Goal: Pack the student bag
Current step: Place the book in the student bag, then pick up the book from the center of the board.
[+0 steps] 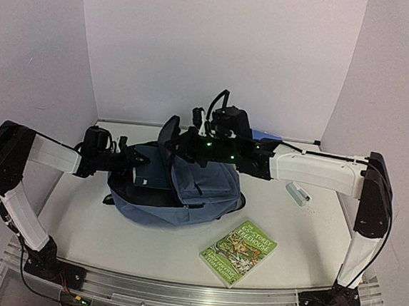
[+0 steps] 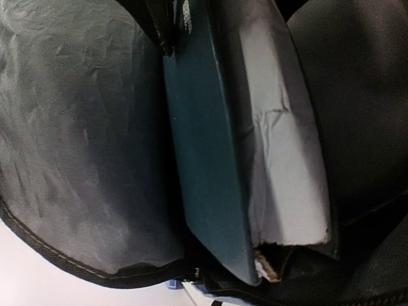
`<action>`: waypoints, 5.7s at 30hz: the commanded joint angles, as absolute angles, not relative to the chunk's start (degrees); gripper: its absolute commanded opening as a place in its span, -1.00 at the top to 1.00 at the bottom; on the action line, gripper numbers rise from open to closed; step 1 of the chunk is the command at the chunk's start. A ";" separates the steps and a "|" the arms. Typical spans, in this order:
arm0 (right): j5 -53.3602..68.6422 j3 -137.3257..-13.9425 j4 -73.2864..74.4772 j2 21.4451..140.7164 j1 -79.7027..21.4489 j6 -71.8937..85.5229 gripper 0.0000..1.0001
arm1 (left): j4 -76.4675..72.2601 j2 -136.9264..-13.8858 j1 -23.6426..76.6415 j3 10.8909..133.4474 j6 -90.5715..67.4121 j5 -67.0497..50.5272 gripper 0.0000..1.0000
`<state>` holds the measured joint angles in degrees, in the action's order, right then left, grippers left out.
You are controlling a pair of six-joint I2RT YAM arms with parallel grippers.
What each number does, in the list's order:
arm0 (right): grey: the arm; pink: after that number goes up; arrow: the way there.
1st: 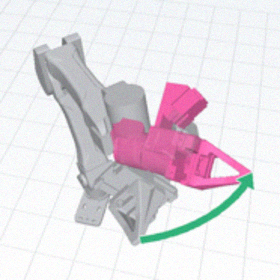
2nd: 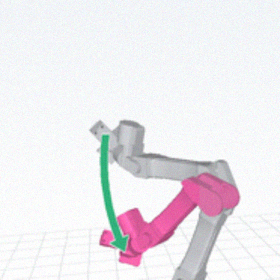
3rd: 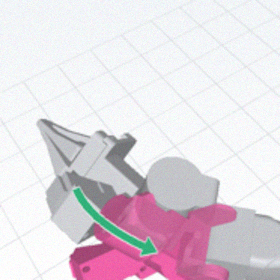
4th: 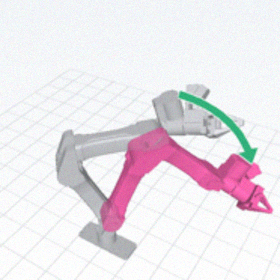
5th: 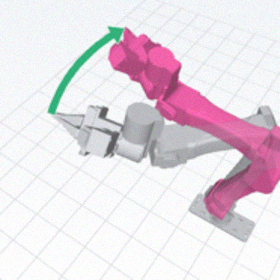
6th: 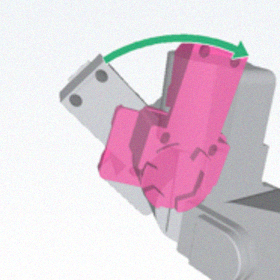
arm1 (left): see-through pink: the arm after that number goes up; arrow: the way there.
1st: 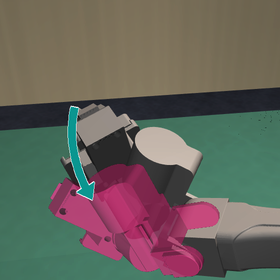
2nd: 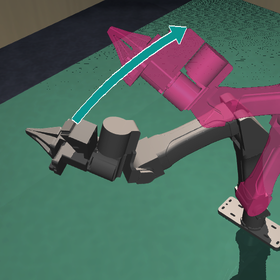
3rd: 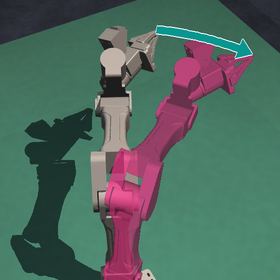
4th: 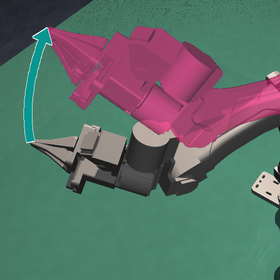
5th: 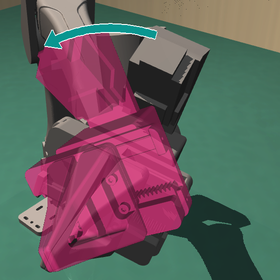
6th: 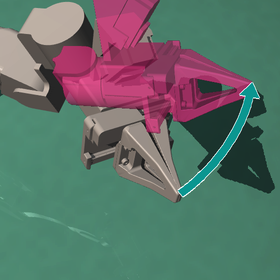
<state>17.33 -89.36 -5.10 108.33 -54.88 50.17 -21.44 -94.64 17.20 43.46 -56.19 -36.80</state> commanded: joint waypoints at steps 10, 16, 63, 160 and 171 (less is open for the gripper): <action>16.41 -89.74 -8.52 107.06 -55.37 49.48 1.00 | 11.49 -87.46 17.75 52.36 -37.16 -23.13 -0.70; 16.50 -89.81 -8.49 107.44 -55.36 49.48 1.00 | 13.57 -89.03 17.75 52.53 -36.55 -23.54 -0.79; 9.32 -63.99 -6.85 100.20 -40.63 52.63 0.73 | 21.87 -75.04 18.24 54.72 -35.36 -22.39 -0.88; 23.37 -33.99 -22.69 93.64 -55.73 64.01 0.21 | -21.36 -90.54 54.45 33.76 -55.07 -21.28 -0.30; 25.40 -34.96 -25.55 95.86 -56.41 64.40 0.21 | -23.23 -97.07 55.11 34.46 -57.49 -25.05 -0.05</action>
<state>23.09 -34.28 -21.61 94.72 -55.36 63.64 -20.46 -94.86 54.61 32.61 -56.26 -22.72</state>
